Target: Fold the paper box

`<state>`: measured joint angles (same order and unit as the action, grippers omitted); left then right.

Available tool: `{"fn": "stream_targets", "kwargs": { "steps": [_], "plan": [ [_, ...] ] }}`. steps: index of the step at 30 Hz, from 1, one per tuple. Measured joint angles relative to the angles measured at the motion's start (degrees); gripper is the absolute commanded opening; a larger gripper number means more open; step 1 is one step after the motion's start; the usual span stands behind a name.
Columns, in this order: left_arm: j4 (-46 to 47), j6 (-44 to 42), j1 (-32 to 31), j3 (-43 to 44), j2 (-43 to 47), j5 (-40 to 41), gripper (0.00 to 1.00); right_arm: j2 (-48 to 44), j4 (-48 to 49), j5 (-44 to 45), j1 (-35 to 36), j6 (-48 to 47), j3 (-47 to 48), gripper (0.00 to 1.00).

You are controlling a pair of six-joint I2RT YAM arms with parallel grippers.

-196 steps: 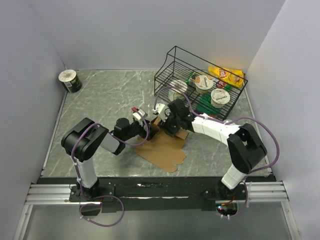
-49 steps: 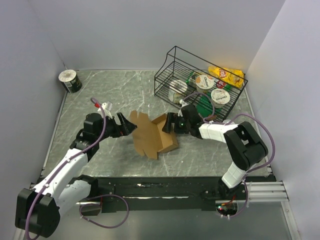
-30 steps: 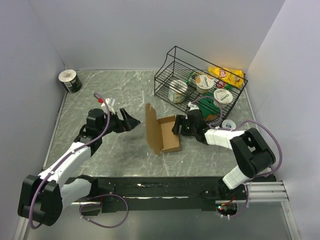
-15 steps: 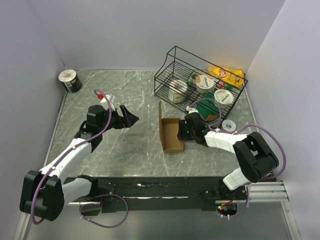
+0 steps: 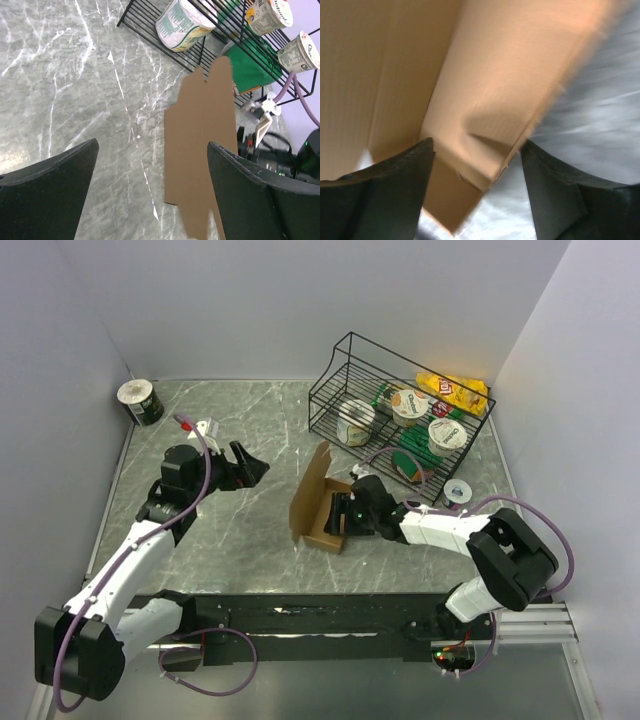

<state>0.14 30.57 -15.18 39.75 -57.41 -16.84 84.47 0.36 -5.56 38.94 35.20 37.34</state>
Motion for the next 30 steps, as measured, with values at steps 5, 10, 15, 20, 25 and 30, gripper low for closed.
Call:
{"fn": "stream_targets", "kwargs": {
  "steps": [5, 10, 15, 20, 25, 30],
  "plan": [
    [-4.3, -1.6, 0.0, 2.1, 1.5, 1.2, 0.96, 0.3, 0.3, -3.0, 4.4, 3.4, 0.8, 0.89],
    [-7.5, -3.5, 0.2, 3.7, 3.5, 2.5, 0.96, 0.5, -0.2, -2.8, 7.9, 3.8, 3.4, 0.93],
    [-9.0, -5.2, 0.6, 4.3, 4.7, 2.7, 0.96, -9.6, -3.5, 0.1, 9.0, 0.0, 0.0, 1.0],
    [-9.1, -5.9, 0.8, 4.3, 5.4, 1.5, 0.96, -22.8, -6.0, 2.0, 4.8, -10.6, -0.5, 1.0],
    [-6.7, -5.7, 0.9, 0.8, 8.5, -1.3, 0.96, -22.5, -3.3, -6.7, -10.4, -20.6, 1.5, 1.0],
    [-4.9, -3.8, 0.9, -3.3, 11.9, -3.2, 0.96, -12.3, 0.9, -18.1, -17.7, -30.7, 7.4, 0.99]
  ]
}}
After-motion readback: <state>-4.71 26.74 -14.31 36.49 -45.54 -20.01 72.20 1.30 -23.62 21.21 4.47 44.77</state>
